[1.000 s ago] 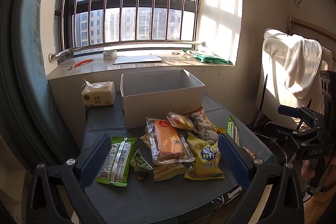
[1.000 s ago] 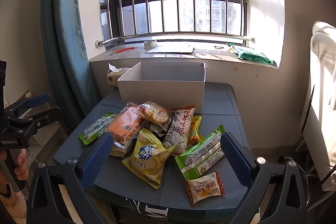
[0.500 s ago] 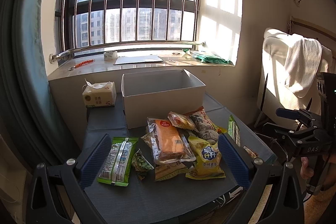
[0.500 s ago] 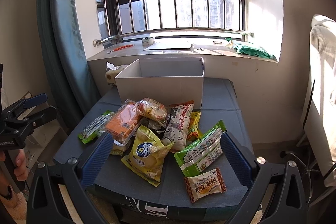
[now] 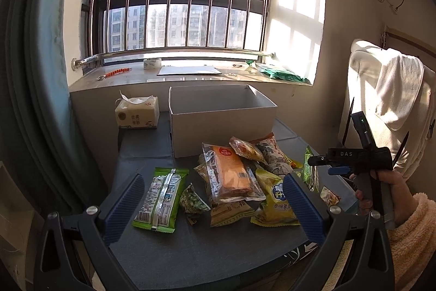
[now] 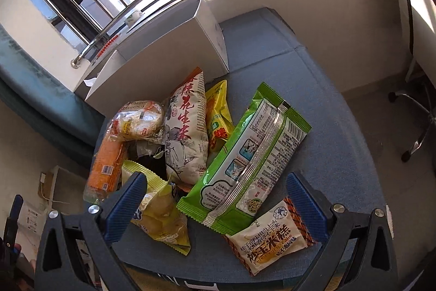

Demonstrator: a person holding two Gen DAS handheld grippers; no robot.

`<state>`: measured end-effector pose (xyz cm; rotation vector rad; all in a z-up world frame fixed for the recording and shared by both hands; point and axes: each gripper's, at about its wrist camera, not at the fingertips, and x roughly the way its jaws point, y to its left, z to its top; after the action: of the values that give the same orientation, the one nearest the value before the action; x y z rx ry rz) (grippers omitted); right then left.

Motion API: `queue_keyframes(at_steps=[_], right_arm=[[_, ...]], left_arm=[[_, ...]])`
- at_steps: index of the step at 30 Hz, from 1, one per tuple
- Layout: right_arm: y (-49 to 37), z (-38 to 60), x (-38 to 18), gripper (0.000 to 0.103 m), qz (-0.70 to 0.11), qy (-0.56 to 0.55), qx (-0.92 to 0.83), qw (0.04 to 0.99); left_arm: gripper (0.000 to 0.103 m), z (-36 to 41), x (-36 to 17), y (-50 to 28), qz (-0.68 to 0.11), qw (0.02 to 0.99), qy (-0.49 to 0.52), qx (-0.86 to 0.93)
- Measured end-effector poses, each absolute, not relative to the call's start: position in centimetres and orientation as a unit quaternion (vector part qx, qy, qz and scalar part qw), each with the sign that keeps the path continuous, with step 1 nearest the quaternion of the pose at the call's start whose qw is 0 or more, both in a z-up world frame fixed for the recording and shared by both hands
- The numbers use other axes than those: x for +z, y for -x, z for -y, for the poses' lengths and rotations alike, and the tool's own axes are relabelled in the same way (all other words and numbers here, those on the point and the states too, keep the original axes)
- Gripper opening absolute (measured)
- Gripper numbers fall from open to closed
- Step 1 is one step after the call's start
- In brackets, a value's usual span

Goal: Organize snacks
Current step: 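Grasp the green-and-white stick packet with the right gripper, then carry green packet into box with right gripper while left gripper places another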

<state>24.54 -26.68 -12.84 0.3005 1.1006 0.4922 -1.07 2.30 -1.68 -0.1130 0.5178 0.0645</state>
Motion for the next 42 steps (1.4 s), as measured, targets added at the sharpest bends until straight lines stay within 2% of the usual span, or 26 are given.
queue_keyframes(at_steps=[5, 6, 7, 8, 9, 11, 14, 20, 26, 29, 37, 38, 39, 40, 41, 42], right_arm=[[-26.8, 26.7, -16.2, 0.103, -0.559, -0.198, 0.212, 0.777], [-26.9, 26.6, -16.7, 0.096, -0.563, -0.204, 0.211, 0.772], [-26.7, 26.5, -16.5, 0.094, -0.556, -0.2, 0.209, 0.779], [-26.7, 26.3, -16.4, 0.086, -0.555, -0.193, 0.208, 0.782], [-26.8, 26.1, -16.6, 0.07, -0.562, -0.193, 0.214, 0.775], [-26.9, 26.1, -16.9, 0.069, -0.56, -0.21, 0.234, 0.766], [-26.7, 26.4, -16.6, 0.063, -0.547, -0.21, 0.239, 0.774], [-26.2, 28.2, -13.6, 0.063, -0.502, -0.236, 0.262, 0.79], [-23.8, 28.7, -7.8, 0.063, -0.432, -0.207, 0.297, 0.826], [-21.9, 28.3, -5.7, 0.063, -0.406, -0.185, 0.315, 0.838], [-18.4, 27.0, -3.6, 0.064, -0.375, -0.146, 0.341, 0.849], [-18.3, 26.7, -3.6, 0.064, -0.375, -0.144, 0.344, 0.849], [-18.2, 26.5, -3.6, 0.064, -0.376, -0.142, 0.346, 0.848], [-18.1, 26.4, -3.5, 0.064, -0.376, -0.139, 0.346, 0.848], [-18.0, 26.2, -3.5, 0.064, -0.375, -0.136, 0.348, 0.848], [-18.0, 26.1, -3.6, 0.064, -0.376, -0.134, 0.348, 0.848]], left_arm=[[0.103, -2.8, -2.2, 1.4, -0.259, 0.963, 0.054, 0.04], [0.103, -3.0, -2.3, 1.5, -0.26, 0.963, 0.055, 0.042], [0.103, -3.1, -2.5, 1.5, -0.261, 0.963, 0.056, 0.044], [0.103, -3.3, -2.6, 1.5, -0.263, 0.962, 0.059, 0.046], [0.103, -3.5, -2.8, 1.5, -0.265, 0.961, 0.062, 0.047], [0.103, -4.0, -3.1, 1.5, -0.269, 0.96, 0.068, 0.049], [0.103, -4.5, -3.7, 1.5, -0.275, 0.957, 0.07, 0.056], [0.103, -6.7, -5.7, -0.2, -0.307, 0.947, 0.069, 0.058], [0.103, -9.7, -11.2, -6.5, -0.43, 0.901, 0.045, 0.028], [0.103, -10.6, -13.5, -8.4, -0.461, 0.887, 0.025, 0.021], [0.103, -12.1, -17.7, -11.0, -0.515, 0.857, 0.014, 0.026], [0.101, -12.3, -17.8, -11.0, -0.515, 0.856, 0.019, 0.027], [0.094, -12.2, -17.7, -10.9, -0.512, 0.859, 0.016, 0.029], [0.085, -12.1, -17.5, -10.6, -0.504, 0.863, 0.015, 0.028], [0.071, -12.1, -17.3, -10.3, -0.499, 0.866, 0.013, 0.028], [0.07, -11.9, -17.1, -10.0, -0.499, 0.866, 0.009, 0.033]])
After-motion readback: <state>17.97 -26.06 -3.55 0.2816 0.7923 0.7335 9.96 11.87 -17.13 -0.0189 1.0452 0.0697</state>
